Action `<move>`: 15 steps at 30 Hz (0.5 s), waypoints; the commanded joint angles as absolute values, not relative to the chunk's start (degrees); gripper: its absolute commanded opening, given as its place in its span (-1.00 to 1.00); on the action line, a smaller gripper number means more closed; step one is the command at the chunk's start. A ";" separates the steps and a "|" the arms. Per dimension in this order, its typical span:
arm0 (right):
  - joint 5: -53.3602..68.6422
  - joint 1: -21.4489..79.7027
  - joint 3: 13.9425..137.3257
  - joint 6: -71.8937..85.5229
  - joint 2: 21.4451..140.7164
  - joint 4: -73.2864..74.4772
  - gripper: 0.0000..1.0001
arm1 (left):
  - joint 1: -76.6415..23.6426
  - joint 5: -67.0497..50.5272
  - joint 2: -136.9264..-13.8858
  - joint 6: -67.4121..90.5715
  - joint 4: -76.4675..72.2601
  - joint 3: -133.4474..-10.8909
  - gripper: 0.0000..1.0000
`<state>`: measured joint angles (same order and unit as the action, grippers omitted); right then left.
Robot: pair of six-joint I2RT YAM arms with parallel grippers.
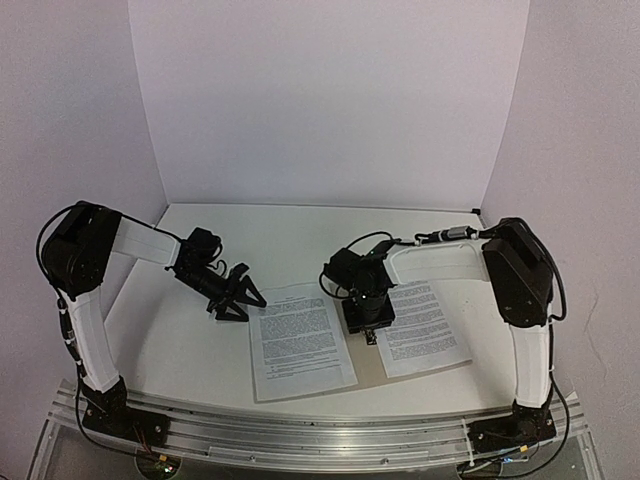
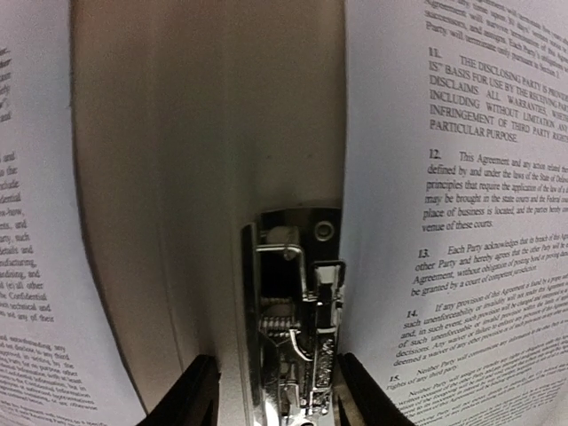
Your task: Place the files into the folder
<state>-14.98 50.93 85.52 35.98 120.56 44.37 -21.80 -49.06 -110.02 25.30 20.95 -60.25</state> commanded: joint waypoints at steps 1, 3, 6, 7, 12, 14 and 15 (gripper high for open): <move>-12.79 50.75 85.65 35.97 122.20 44.14 -0.26 | -21.65 -46.72 -111.28 23.99 22.00 -60.37 0.49; -12.08 50.34 84.35 36.18 122.10 43.67 -0.43 | -21.49 -46.69 -111.10 23.08 23.12 -60.99 0.50; -10.21 49.25 81.23 36.78 120.80 41.32 -0.63 | -20.75 -46.91 -110.74 19.72 26.63 -63.75 0.56; -9.22 48.69 79.70 37.22 119.91 39.35 -0.68 | -20.39 -47.01 -110.43 18.12 27.96 -64.99 0.59; -1.87 44.63 69.11 38.90 113.74 28.26 -0.79 | -18.83 -47.40 -107.91 11.79 32.14 -69.50 0.80; 2.54 42.75 63.39 40.04 110.83 22.33 -0.83 | -18.72 -47.77 -106.89 10.61 32.58 -69.41 0.85; 4.76 41.78 60.65 40.65 109.62 19.09 -0.84 | -18.72 -48.02 -106.36 10.35 32.46 -68.68 0.87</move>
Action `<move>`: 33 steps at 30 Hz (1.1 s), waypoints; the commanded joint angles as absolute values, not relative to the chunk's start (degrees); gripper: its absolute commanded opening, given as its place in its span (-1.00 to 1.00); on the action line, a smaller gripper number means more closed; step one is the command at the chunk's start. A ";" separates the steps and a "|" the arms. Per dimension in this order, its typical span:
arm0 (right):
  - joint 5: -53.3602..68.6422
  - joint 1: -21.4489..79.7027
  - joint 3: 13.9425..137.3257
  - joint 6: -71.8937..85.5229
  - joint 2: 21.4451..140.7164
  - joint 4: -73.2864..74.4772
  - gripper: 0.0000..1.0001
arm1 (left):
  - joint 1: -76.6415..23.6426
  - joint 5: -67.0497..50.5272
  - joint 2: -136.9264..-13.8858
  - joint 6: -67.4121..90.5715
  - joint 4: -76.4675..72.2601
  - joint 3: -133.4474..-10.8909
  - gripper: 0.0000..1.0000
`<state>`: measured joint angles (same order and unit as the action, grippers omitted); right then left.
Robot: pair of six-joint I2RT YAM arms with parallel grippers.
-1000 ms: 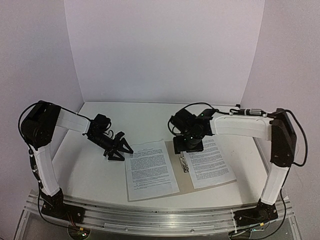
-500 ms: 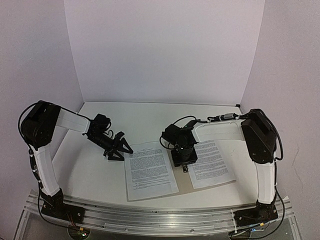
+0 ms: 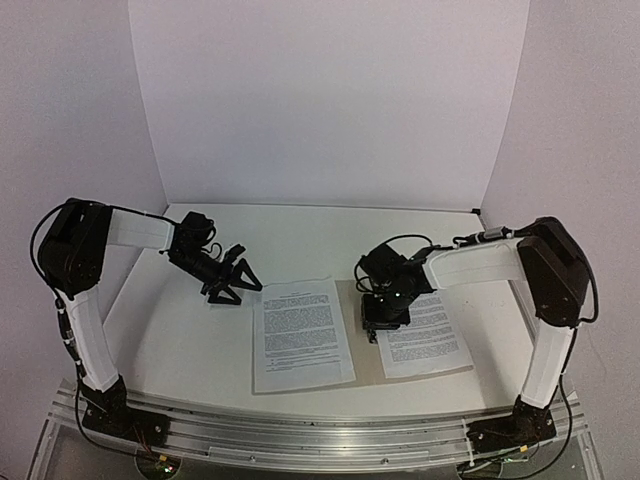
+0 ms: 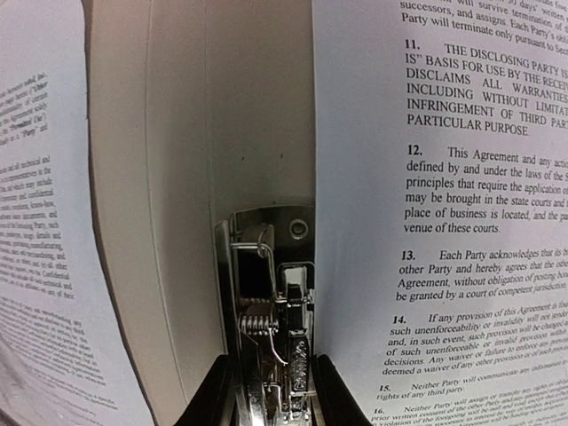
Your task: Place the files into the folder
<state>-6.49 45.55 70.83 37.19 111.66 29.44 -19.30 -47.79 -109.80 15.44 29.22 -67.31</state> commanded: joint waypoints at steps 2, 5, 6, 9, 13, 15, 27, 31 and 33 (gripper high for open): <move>9.19 40.04 54.77 41.89 107.10 11.57 -0.86 | -18.72 -48.21 -105.80 10.80 31.56 -66.63 0.90; 14.75 37.95 47.12 43.58 104.60 0.81 -0.87 | -18.79 -49.22 -105.31 12.40 28.44 -63.11 0.93; 16.48 37.42 45.16 44.21 104.34 -2.66 -0.87 | -18.92 -49.92 -105.11 13.13 26.84 -61.90 0.96; 19.72 36.60 41.59 45.67 105.43 -9.07 -0.88 | -20.79 -52.06 -105.12 15.78 22.63 -59.48 0.99; 22.54 35.25 37.12 47.79 107.60 -16.52 -0.90 | -22.61 -53.77 -105.53 20.41 17.55 -55.97 0.99; 22.98 34.94 35.63 48.05 108.07 -18.54 -0.90 | -22.68 -53.88 -105.68 20.89 16.03 -54.65 0.99; 20.48 35.79 43.26 45.00 107.67 -11.75 -0.60 | -27.23 -61.56 -104.54 16.57 22.55 -68.26 0.44; 17.05 37.32 50.30 42.63 105.87 -4.25 -0.33 | -28.12 -59.86 -102.61 15.46 25.11 -70.26 0.20; 14.97 38.08 53.52 41.30 105.05 -0.84 -0.20 | -28.13 -59.91 -102.63 16.82 25.96 -71.57 0.19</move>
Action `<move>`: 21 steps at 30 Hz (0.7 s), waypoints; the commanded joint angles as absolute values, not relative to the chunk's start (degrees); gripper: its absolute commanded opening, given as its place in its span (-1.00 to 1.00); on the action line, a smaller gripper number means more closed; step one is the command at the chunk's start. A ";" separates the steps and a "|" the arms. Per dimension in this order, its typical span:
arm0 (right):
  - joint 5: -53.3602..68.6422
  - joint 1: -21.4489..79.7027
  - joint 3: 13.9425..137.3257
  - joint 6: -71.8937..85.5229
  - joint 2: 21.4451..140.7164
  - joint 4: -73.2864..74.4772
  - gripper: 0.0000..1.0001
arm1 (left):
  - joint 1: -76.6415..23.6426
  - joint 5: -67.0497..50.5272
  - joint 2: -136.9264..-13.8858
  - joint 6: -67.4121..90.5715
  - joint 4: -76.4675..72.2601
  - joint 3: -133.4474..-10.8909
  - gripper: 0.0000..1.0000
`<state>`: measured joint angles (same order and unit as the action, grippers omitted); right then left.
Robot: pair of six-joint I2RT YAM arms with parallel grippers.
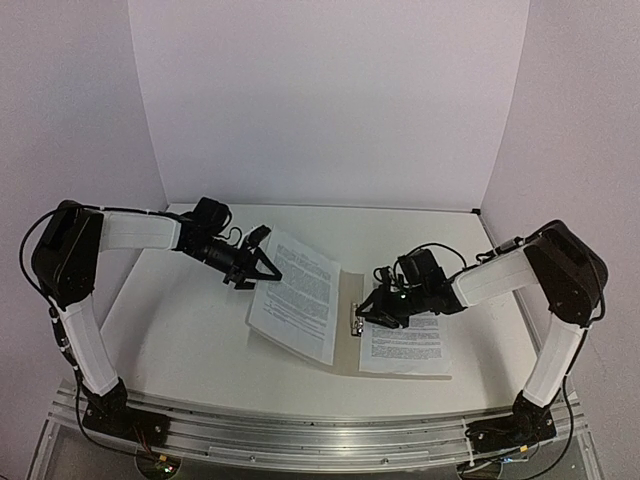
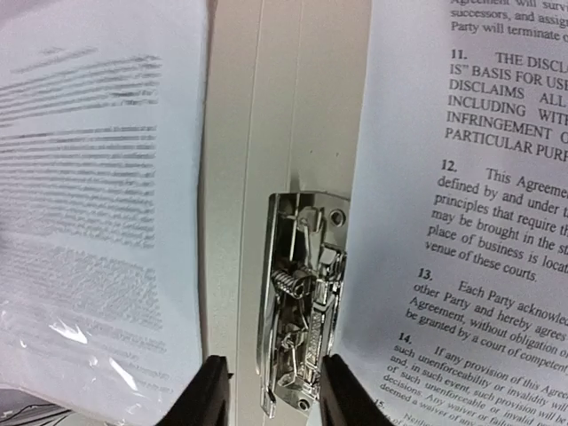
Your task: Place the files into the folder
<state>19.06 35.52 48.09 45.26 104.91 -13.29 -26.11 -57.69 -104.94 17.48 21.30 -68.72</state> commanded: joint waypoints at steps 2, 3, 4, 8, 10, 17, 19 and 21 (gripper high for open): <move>13.91 38.67 56.36 40.48 104.92 2.60 -0.07 | -28.15 -60.02 -102.31 17.94 26.29 -73.21 0.22; 14.07 38.91 57.10 40.35 105.05 3.12 -0.02 | -28.23 -60.15 -101.94 18.14 26.04 -73.88 0.26; 14.28 39.30 57.92 40.27 105.30 3.34 0.02 | -28.51 -60.60 -101.46 18.08 25.25 -74.11 0.31; 14.11 40.44 61.47 40.60 106.48 4.20 0.06 | -30.77 -61.31 -101.81 16.91 22.28 -72.63 0.44; 13.48 40.52 63.44 41.03 106.37 5.09 0.07 | -31.62 -61.28 -102.78 17.21 21.57 -72.65 0.44; -2.17 39.28 75.24 40.94 102.57 26.86 0.20 | -31.98 -58.07 -103.67 14.92 23.88 -77.42 0.45; -6.98 36.10 75.67 39.73 101.22 33.96 0.29 | -31.91 -58.18 -104.08 15.26 24.21 -77.52 0.44; -9.89 31.02 73.06 38.35 99.73 39.05 0.34 | -31.90 -58.25 -104.11 15.56 23.83 -77.67 0.43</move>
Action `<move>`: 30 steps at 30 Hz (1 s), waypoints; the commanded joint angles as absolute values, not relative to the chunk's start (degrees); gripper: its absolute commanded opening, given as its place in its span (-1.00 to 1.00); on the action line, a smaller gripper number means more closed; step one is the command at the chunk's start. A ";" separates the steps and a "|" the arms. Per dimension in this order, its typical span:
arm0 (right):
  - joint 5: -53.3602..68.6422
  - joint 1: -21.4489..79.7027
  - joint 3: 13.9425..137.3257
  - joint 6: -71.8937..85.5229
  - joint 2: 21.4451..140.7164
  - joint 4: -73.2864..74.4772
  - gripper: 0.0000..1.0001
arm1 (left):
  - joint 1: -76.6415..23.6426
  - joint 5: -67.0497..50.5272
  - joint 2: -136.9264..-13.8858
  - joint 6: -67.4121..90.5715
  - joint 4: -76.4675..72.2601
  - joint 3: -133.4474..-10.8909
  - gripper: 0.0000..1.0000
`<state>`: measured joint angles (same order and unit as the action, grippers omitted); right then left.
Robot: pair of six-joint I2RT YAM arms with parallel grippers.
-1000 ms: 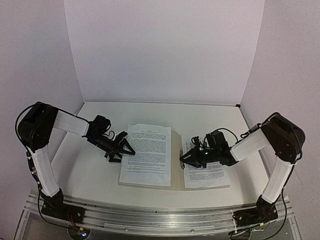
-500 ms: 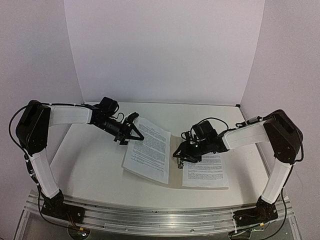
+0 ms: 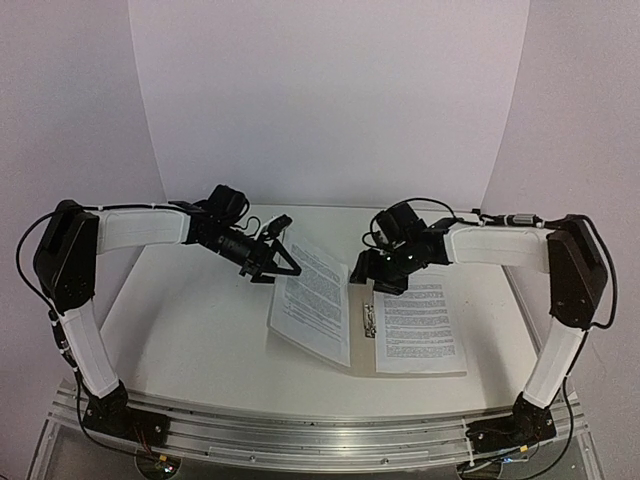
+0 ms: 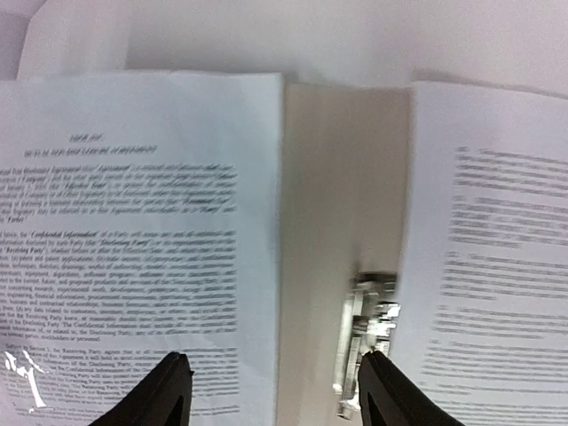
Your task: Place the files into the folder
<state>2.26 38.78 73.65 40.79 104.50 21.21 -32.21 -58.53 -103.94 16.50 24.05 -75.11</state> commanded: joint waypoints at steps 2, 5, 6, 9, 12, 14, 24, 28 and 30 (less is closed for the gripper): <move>-12.29 25.25 68.57 36.82 98.07 41.50 0.38 | -31.93 -57.80 -104.19 14.63 23.83 -78.66 0.43; -13.19 18.41 63.12 35.30 95.63 41.84 0.37 | -32.02 -56.62 -105.05 12.41 24.88 -80.89 0.46; -13.98 16.40 62.16 35.02 94.77 41.82 0.28 | -32.01 -56.34 -105.67 11.66 25.40 -81.66 0.48; -17.85 12.59 60.22 34.46 93.48 41.90 -0.32 | -32.01 -56.00 -107.80 10.38 27.43 -84.05 0.48; -21.48 9.67 58.77 32.66 94.03 42.03 -0.71 | -31.99 -56.52 -108.76 10.07 28.16 -85.63 0.47; -22.97 9.14 57.61 31.76 95.43 41.89 -0.92 | -31.99 -56.39 -108.80 9.80 28.12 -86.05 0.47; -10.46 9.31 51.71 29.95 101.16 33.33 -1.00 | -33.07 -57.27 -109.04 9.02 27.05 -88.20 0.45; -4.27 10.97 49.78 31.26 101.55 29.99 -1.00 | -35.20 -58.13 -109.04 6.36 27.34 -90.93 0.48; -1.64 12.68 49.10 32.29 102.06 27.92 -1.00 | -36.43 -58.35 -109.47 5.68 27.23 -92.48 0.51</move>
